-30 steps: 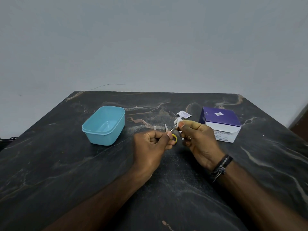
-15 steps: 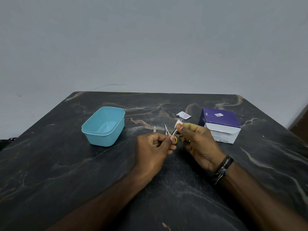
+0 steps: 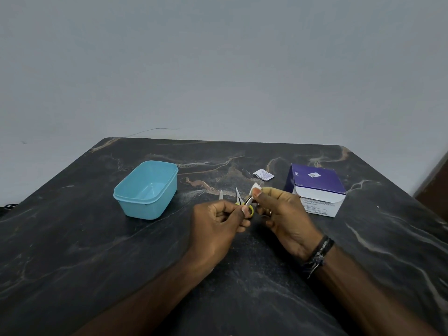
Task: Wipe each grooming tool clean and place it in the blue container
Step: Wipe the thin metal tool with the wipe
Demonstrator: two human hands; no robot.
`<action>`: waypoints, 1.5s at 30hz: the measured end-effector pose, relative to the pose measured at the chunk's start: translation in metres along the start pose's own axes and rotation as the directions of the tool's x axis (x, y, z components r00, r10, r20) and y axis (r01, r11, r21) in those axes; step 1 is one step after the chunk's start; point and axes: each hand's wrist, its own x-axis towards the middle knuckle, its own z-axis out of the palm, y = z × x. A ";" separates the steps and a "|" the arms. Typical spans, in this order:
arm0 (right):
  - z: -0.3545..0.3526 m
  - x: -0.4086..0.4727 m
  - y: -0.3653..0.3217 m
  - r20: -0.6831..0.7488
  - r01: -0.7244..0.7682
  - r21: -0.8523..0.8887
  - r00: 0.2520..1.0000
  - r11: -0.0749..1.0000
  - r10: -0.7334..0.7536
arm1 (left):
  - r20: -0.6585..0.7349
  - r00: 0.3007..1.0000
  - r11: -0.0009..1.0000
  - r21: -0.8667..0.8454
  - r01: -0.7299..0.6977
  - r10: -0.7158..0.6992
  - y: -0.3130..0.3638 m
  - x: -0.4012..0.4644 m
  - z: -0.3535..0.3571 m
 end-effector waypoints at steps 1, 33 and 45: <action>0.000 0.000 0.000 0.011 -0.003 -0.001 1.000 1.000 0.003 | 0.000 1.000 1.000 0.010 -0.004 0.004 0.000 0.000 -0.001; -0.005 0.003 0.004 -0.009 0.026 -0.034 1.000 0.999 -0.026 | -0.026 0.999 0.999 0.027 -0.027 0.028 -0.003 0.003 -0.003; -0.011 0.007 0.001 -0.130 0.125 0.026 0.984 0.992 -0.120 | -0.029 0.999 0.999 0.025 -0.046 0.046 -0.001 0.004 0.000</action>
